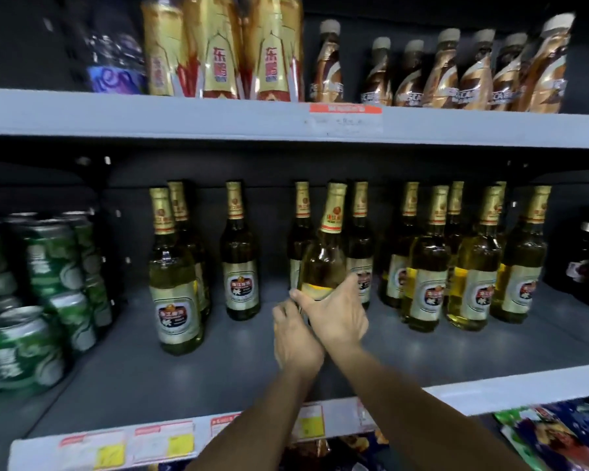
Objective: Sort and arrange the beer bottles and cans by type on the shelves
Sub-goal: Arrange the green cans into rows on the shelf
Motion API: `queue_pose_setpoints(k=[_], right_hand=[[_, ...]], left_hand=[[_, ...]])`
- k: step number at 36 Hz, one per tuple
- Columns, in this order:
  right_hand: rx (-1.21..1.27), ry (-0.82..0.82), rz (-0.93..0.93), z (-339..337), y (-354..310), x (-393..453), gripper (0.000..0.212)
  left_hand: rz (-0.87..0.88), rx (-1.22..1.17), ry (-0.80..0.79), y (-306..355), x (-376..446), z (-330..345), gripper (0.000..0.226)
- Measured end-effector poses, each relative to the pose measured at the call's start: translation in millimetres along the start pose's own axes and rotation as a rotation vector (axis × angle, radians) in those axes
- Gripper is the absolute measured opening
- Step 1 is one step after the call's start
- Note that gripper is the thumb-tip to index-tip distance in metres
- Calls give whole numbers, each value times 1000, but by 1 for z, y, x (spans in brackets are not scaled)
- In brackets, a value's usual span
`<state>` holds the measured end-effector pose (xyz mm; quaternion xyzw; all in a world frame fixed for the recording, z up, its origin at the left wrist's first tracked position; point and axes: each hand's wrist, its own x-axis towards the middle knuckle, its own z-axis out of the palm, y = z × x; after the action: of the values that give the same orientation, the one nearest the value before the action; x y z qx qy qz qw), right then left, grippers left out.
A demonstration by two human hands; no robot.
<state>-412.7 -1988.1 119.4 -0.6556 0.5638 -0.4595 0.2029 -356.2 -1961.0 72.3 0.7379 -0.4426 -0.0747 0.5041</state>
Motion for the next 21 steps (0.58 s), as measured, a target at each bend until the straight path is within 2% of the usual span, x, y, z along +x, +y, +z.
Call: queue_pose_setpoints(k=[4, 9, 14, 18, 21], right_hand=[[-10, -105, -44, 36, -21, -13, 86], [-19, -297, -164, 63, -35, -13, 90], [-8, -430, -230, 76, -39, -6, 78], [24, -510, -250, 79, -35, 7, 72], [196, -526, -172, 71, -37, 24, 51]], left_hand=[[-33, 72, 42, -28, 13, -32, 61], [-98, 59, 84, -52, 29, -61, 50], [-125, 12, 82, -64, 43, -72, 45], [-133, 16, 74, -67, 53, -73, 59], [-151, 3, 86, -68, 57, -71, 67]])
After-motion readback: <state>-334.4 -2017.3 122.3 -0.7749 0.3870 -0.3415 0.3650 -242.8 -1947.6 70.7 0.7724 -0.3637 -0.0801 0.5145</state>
